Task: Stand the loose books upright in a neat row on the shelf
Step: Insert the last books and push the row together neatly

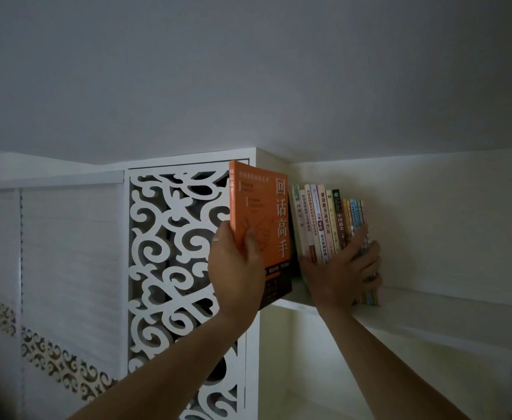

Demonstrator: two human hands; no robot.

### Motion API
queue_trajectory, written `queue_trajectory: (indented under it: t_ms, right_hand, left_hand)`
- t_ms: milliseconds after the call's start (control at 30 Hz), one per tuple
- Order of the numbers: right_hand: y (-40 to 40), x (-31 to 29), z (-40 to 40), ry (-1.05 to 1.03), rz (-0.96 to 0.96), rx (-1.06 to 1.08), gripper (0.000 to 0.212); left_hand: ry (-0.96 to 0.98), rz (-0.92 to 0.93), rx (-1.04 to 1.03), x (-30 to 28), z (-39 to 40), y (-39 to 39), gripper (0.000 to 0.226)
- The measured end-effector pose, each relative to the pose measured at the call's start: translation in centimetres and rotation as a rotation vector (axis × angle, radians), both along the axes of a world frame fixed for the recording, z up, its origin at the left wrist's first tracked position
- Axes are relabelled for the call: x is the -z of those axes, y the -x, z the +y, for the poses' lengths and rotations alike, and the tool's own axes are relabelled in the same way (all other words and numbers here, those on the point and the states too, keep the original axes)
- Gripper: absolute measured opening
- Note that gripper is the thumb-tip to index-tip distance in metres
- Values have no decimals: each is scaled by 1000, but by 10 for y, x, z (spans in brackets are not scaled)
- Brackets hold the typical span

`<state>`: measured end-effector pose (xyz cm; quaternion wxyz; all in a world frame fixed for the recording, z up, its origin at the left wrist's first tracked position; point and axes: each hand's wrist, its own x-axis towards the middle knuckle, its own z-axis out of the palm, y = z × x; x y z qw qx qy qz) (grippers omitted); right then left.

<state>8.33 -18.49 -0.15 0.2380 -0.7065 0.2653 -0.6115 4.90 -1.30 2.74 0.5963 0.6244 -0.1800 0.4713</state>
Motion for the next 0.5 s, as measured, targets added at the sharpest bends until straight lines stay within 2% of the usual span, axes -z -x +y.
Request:
queue_trajectory:
  t_ms: [100, 200, 333, 500]
  right_hand:
    - [1, 1, -5, -11, -17, 11, 131]
    - [1, 1, -8, -26, -26, -2, 129]
    - [3, 1, -9, -23, -51, -21, 128]
    - [1, 5, -12, 9, -54, 20, 131]
  left_hand:
    - [-14, -59, -6, -9, -10, -3, 6]
    - [-6, -20, -10, -10, -27, -11, 7]
    - [-2, 53, 77, 1, -53, -28, 18]
    - [-83, 12, 124, 17, -78, -53, 35]
